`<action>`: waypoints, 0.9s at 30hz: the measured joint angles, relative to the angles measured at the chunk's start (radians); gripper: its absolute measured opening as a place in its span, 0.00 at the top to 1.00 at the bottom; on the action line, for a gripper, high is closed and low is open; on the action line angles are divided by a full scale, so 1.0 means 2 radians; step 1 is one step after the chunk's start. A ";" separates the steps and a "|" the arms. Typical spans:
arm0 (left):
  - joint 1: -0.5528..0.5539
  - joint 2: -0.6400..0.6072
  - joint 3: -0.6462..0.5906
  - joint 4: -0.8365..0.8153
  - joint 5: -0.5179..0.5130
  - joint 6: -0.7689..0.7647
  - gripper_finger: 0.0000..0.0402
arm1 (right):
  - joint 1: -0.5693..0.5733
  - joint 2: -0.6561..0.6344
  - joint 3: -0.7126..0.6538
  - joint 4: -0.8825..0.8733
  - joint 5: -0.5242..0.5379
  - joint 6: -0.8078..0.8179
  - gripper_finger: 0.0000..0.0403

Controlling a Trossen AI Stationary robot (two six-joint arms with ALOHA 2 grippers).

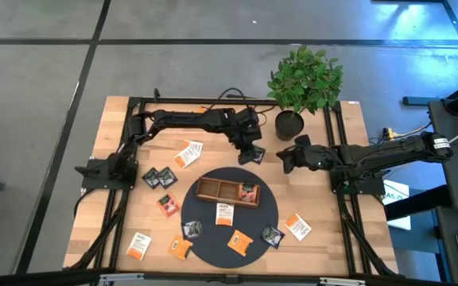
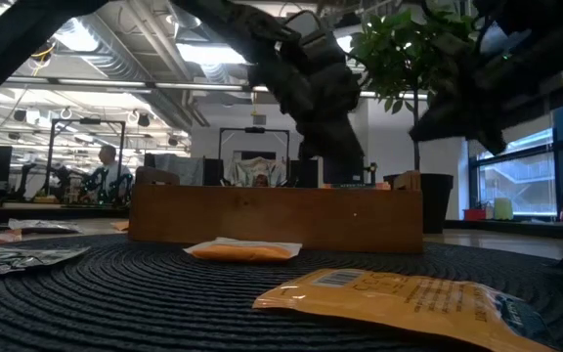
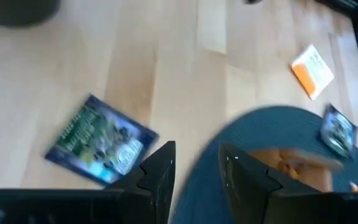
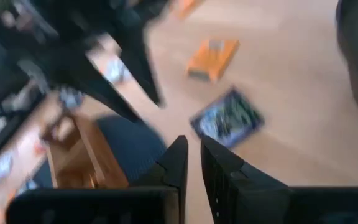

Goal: Pick & Place Tea
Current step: Put the black tea bag into the middle section of the wooden organizer

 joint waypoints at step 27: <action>-0.012 0.098 0.002 0.045 -0.098 0.007 0.70 | -0.026 0.159 0.000 0.061 -0.008 0.081 0.60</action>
